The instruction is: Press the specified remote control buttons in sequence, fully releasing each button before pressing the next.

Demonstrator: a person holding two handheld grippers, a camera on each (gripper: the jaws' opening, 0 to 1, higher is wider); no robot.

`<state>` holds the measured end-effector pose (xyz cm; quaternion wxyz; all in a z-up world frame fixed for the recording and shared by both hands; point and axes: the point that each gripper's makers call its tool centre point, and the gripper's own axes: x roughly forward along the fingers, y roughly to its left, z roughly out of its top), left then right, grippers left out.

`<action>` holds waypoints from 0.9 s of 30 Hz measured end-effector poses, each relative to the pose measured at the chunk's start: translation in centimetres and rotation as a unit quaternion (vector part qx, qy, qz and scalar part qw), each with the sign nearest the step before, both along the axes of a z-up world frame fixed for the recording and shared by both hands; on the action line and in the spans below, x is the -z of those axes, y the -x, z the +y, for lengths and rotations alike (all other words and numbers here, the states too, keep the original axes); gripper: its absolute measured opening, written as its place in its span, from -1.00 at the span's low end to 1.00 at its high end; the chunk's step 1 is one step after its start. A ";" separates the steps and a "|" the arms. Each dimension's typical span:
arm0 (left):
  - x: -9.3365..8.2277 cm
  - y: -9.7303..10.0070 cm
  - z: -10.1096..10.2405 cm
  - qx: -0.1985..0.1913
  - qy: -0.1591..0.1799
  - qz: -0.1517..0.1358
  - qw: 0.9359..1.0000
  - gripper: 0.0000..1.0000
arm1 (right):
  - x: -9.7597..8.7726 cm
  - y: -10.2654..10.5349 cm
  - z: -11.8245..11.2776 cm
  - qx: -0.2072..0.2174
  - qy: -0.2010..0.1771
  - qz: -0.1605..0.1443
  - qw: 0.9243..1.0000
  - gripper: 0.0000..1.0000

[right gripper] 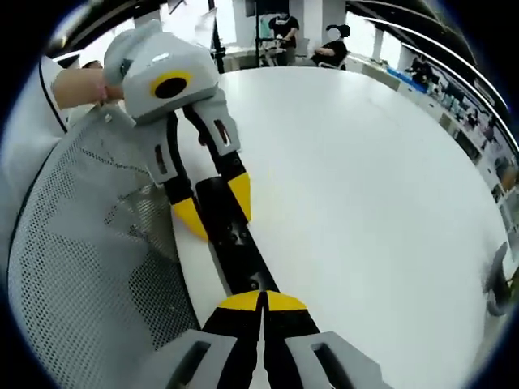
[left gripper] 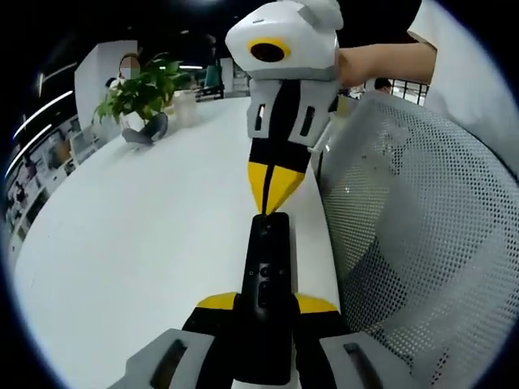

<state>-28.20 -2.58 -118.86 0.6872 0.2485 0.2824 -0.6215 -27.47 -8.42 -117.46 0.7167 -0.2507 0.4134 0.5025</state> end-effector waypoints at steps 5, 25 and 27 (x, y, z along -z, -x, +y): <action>0.0 0.0 0.0 0.000 -0.003 0.000 1.000 -0.51 | 0.4 0.6 0.8 -0.031 0.008 0.000 0.999 -1.00; 0.1 0.1 -0.1 0.001 -0.029 0.001 1.000 -0.52 | 1.0 0.5 1.3 -0.142 0.111 -0.079 0.981 -1.00; 0.1 0.1 -0.1 0.000 -0.029 0.001 1.000 -0.52 | 1.0 0.4 1.2 -0.131 0.110 -0.082 0.982 -1.00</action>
